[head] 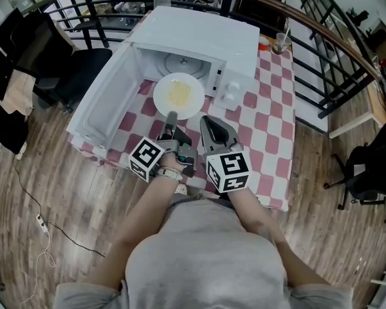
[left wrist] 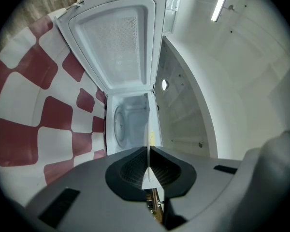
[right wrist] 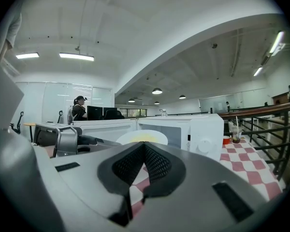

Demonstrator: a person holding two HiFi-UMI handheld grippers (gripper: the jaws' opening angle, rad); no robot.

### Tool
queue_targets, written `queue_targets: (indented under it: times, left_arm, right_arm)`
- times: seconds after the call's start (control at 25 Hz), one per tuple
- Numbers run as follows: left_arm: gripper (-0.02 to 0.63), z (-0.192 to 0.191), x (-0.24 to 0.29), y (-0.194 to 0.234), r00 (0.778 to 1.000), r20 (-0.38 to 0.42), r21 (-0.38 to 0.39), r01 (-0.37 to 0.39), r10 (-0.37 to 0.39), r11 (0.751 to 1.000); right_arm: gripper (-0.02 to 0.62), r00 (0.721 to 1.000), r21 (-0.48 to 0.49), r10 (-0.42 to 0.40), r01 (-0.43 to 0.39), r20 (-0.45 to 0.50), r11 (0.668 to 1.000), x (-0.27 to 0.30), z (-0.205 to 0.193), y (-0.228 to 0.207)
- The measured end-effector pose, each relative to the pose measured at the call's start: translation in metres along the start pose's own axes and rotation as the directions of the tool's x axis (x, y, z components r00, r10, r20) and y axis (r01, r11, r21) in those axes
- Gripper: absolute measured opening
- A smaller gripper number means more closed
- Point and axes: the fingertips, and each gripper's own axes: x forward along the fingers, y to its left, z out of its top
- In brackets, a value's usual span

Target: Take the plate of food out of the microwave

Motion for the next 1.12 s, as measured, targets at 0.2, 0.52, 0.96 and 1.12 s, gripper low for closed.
queue_targets:
  times: [0.2, 0.52, 0.96, 1.12]
  left_arm:
    - [0.017, 0.005, -0.002, -0.008, 0.999, 0.026, 0.004, 0.023, -0.023, 1.0]
    - [0.018, 0.003, -0.001, -0.016, 0.999, 0.019, 0.004, 0.048, -0.048, 0.999]
    - [0.017, 0.0, 0.005, -0.013, 1.0, -0.006, 0.018, 0.029, -0.029, 0.999]
    - [0.017, -0.003, 0.005, -0.007, 1.0, -0.016, 0.02, 0.012, -0.011, 1.0]
  right_arm:
    - [0.025, 1.0, -0.015, -0.015, 0.015, -0.011, 1.0, -0.002, -0.002, -0.004]
    - [0.025, 1.0, -0.016, -0.027, 0.027, -0.006, 1.0, -0.003, -0.001, -0.004]
    - [0.025, 0.998, 0.015, -0.068, 0.068, -0.012, 0.998, -0.003, -0.004, -0.012]
    - [0.025, 0.997, 0.019, -0.074, 0.075, -0.014, 0.997, -0.004, -0.006, -0.013]
